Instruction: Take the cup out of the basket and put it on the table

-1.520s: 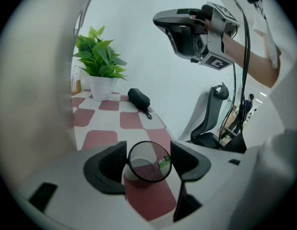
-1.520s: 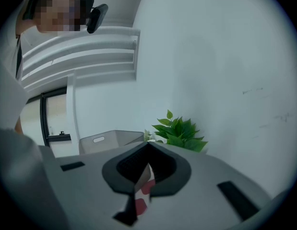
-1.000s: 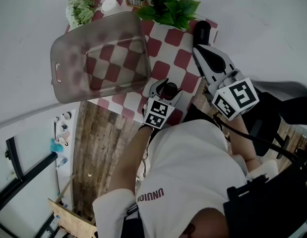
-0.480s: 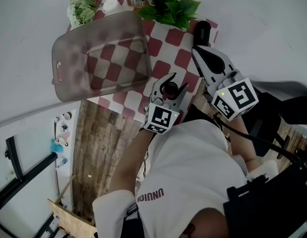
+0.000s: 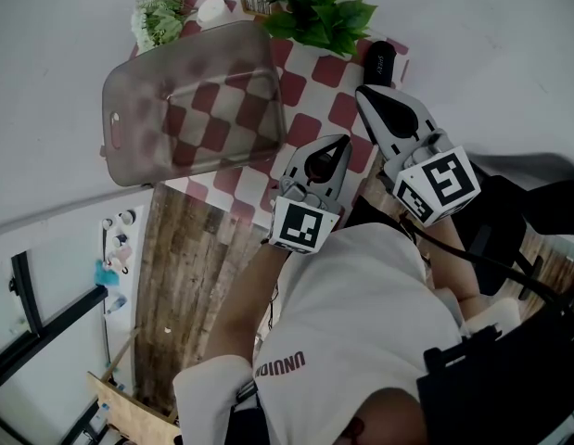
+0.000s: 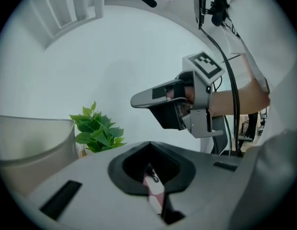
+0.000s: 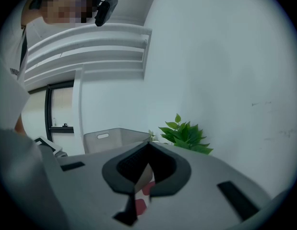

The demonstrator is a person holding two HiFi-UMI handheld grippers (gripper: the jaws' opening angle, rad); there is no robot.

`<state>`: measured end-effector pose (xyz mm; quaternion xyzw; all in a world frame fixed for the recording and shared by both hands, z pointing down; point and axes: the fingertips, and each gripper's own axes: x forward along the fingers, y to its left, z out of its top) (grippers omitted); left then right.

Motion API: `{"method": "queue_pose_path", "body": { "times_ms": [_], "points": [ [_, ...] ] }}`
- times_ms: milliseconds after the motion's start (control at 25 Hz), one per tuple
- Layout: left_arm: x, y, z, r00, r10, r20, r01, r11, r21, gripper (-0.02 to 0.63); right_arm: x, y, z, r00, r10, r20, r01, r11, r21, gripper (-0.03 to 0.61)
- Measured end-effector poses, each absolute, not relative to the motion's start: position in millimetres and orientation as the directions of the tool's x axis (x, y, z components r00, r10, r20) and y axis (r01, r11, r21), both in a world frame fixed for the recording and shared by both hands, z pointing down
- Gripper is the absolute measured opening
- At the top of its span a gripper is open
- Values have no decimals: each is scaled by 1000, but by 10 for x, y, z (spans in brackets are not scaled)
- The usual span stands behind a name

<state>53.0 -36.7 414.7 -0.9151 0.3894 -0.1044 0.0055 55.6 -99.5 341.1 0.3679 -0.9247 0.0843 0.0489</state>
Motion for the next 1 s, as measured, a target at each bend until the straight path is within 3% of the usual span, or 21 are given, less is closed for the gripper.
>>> {"method": "queue_pose_path", "body": {
  "times_ms": [1000],
  "points": [
    [465,-394,4159,663,-721,204,-732,-681,-31,11,466,-982,3436,-736,-654,177,-673,734,-87,17]
  ]
}}
